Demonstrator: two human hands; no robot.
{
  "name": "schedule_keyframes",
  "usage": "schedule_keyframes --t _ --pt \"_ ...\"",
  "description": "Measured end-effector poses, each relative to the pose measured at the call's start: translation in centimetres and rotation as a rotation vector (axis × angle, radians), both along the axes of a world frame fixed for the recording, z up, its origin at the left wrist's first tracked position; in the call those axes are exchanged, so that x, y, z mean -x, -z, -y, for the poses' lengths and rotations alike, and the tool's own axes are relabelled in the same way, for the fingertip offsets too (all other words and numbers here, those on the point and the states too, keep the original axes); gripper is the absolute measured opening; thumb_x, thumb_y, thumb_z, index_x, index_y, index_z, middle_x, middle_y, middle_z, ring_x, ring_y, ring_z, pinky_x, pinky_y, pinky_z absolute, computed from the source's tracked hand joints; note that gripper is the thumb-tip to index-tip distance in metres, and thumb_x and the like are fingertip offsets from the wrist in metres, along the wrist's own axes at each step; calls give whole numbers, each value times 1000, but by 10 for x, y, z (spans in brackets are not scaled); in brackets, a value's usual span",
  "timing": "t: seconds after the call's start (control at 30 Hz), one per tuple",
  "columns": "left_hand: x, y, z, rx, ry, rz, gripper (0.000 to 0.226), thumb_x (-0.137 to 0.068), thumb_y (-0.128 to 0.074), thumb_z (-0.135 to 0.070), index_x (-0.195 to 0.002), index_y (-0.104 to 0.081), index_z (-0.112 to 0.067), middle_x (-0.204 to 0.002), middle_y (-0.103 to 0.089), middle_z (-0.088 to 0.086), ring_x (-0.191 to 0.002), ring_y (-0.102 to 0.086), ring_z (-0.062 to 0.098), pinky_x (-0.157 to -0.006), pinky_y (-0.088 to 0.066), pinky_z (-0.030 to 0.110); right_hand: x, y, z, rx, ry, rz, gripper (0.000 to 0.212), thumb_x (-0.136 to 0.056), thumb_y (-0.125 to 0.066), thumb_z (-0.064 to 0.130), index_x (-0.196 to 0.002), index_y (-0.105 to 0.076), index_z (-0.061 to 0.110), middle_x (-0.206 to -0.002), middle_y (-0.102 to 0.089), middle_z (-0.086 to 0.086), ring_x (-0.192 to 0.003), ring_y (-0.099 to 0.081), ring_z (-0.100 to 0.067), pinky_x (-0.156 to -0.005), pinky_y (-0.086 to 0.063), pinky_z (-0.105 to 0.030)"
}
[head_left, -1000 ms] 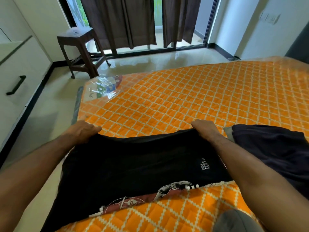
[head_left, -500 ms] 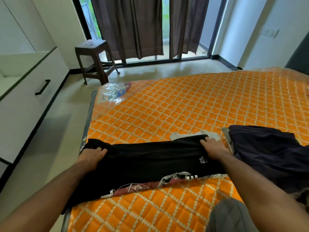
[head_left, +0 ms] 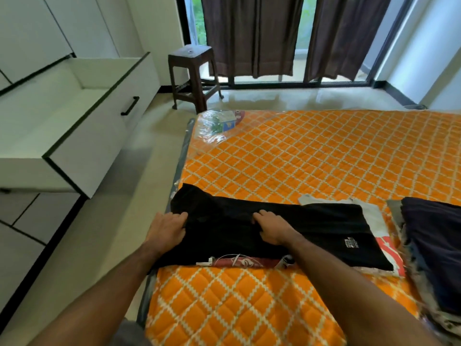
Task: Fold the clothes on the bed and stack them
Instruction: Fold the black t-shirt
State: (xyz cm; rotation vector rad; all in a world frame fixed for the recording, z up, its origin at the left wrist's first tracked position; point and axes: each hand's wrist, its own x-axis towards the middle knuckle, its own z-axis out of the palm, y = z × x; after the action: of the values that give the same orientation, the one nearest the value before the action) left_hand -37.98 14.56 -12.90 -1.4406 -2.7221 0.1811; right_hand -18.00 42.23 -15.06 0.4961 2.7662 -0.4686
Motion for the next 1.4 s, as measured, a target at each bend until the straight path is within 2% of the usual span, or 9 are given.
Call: schedule_keyframes --t 0.23,0.47,0.6,0.7,0.83,0.97,1.13,1.23,1.4 --pt "-12 -7 1 -489 39 322 20 -84 -67 -32 -84 -48 -26 -74 -56 -9 -66 -55 13 -62 -46 30 74 -7 86 112 -79 -185 107 -70 -80 56 -155 -18 37 -153 -31 -1 -134 -36 -28 -106 -43 -51" --pt "-12 5 11 -512 259 520 10 -94 -59 -37 -93 -56 -27 -91 -53 -13 -83 -52 3 -74 -47 28 81 7 118 54 -163 -252 51 -97 -51 24 -147 -47 34 -155 -39 2 -141 -33 -24 -112 -34 -49" --pt "7 34 39 -533 -214 339 19 -90 -59 -31 -108 -56 -27 -111 -53 -6 -105 -53 16 -89 -45 40 67 11 101 13 -228 -120 63 -98 -53 36 -156 -29 40 -164 -26 4 -150 -22 -21 -121 -19 -45" --pt "30 59 53 -422 -646 591 57 -88 -69 -45 -134 -49 -18 -132 -50 7 -122 -51 29 -99 -44 46 61 11 95 3 -355 35 69 -95 -54 57 -156 -25 44 -164 -22 8 -149 -18 -19 -120 -15 -50" --pt "38 70 60 -654 -760 1033 49 -86 -76 -40 -120 -57 -12 -111 -64 5 -103 -64 24 -89 -53 36 70 6 105 -91 -427 -21 52 -96 -58 45 -145 -42 42 -147 -41 11 -133 -35 -19 -104 -26 -45" --pt "39 71 61 -692 -672 929 23 -88 -75 -32 -89 -60 -14 -84 -63 2 -81 -62 21 -66 -46 29 85 1 122 -108 -344 -85 47 -95 -57 48 -139 -47 35 -125 -57 9 -125 -42 -19 -104 -24 -46" --pt "42 57 53 -874 -622 1131 24 -98 -60 -26 -77 -53 -18 -76 -56 0 -76 -53 18 -69 -40 32 106 -2 142 26 -170 -50 70 -92 -51 66 -148 -36 27 -122 -64 0 -120 -56 -23 -105 -36 -46" --pt "43 54 53 -942 -680 1200 19 -100 -58 -26 -83 -52 -18 -80 -55 1 -76 -51 16 -62 -40 29 112 1 154 37 -130 16 87 -86 -60 66 -153 -27 22 -141 -54 -4 -126 -56 -27 -103 -44 -49" --pt "37 54 74 -712 -773 1375 42 -90 -67 -51 -113 -53 -19 -101 -63 -2 -83 -61 12 -62 -47 28 115 17 155 205 3 -36 48 -93 -55 16 -139 -44 23 -127 -60 0 -115 -59 -21 -95 -49 -42"
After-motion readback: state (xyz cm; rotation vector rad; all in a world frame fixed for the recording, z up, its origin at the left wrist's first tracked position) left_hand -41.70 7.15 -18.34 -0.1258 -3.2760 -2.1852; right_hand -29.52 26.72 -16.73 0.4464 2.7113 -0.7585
